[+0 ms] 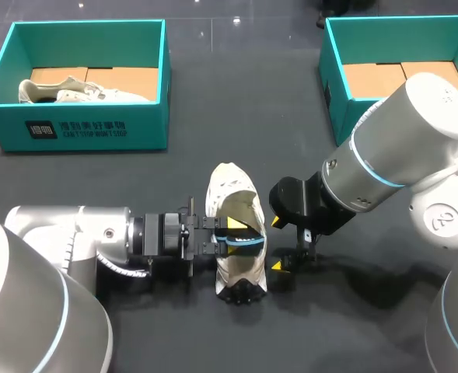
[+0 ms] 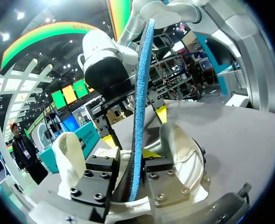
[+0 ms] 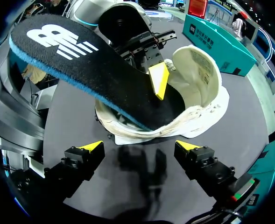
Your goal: Take the shoe out of the shoebox, open the shoe tongue, remove and reinsert the insole, then place the shoe into the shoebox
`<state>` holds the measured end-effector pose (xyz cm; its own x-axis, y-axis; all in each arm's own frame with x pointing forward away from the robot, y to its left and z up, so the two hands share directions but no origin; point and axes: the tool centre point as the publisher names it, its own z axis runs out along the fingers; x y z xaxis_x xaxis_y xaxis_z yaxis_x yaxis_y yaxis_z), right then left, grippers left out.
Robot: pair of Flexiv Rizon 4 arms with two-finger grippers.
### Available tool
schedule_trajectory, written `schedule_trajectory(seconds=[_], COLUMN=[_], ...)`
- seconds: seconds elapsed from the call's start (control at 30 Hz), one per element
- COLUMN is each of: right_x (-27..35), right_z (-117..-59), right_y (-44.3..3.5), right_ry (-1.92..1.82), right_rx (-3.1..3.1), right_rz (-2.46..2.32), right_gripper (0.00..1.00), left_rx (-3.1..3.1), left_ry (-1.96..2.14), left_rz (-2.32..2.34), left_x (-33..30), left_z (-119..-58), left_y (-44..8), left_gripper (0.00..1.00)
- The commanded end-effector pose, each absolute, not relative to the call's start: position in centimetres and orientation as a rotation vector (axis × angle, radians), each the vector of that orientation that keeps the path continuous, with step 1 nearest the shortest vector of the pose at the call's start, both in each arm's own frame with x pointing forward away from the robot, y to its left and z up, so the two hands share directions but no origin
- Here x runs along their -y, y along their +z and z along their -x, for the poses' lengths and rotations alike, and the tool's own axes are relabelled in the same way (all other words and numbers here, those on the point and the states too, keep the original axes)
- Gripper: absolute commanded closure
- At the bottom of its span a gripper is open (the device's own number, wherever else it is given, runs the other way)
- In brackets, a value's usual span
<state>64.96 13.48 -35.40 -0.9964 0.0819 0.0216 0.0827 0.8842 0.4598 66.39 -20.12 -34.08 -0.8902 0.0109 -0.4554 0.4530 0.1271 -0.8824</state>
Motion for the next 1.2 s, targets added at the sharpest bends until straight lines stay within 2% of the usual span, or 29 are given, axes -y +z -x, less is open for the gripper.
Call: schedule_trajectory(seconds=[0.03,0.33,0.57,0.63,0.7,0.73,1.2], right_x=[-13.5,-13.5,-13.5,-13.5,-13.5,-13.5,-13.5], right_z=[-64.9,-64.9,-64.9,-64.9,-64.9,-64.9,-64.9], right_y=[-35.5,-35.5,-35.5,-35.5,-35.5,-35.5,-35.5], right_ry=[-0.748,-0.748,-0.748,-0.748,-0.748,-0.748,-0.748], right_rx=[3.048,3.048,3.048,3.048,3.048,3.048,3.048], right_rz=[0.133,0.133,0.133,0.133,0.133,0.133,0.133], right_gripper=[0.00,0.00,0.00,0.00,0.00,0.00,0.00], left_rx=[-2.070,-2.054,-2.007,-2.002,-1.999,-1.998,-1.987], left_ry=[-1.803,-1.757,-1.719,-1.715,-1.713,-1.712,-1.712], left_rz=[-0.451,-0.472,-0.498,-0.500,-0.501,-0.501,-0.534], left_x=[20.0,20.1,20.1,20.0,20.0,20.0,19.7], left_z=[-65.5,-64.4,-63.7,-63.7,-63.7,-63.7,-64.9], left_y=[-33.6,-32.3,-31.5,-31.5,-31.5,-31.5,-32.9], left_gripper=[0.75,0.76,0.72,0.75,0.88,1.00,1.00])
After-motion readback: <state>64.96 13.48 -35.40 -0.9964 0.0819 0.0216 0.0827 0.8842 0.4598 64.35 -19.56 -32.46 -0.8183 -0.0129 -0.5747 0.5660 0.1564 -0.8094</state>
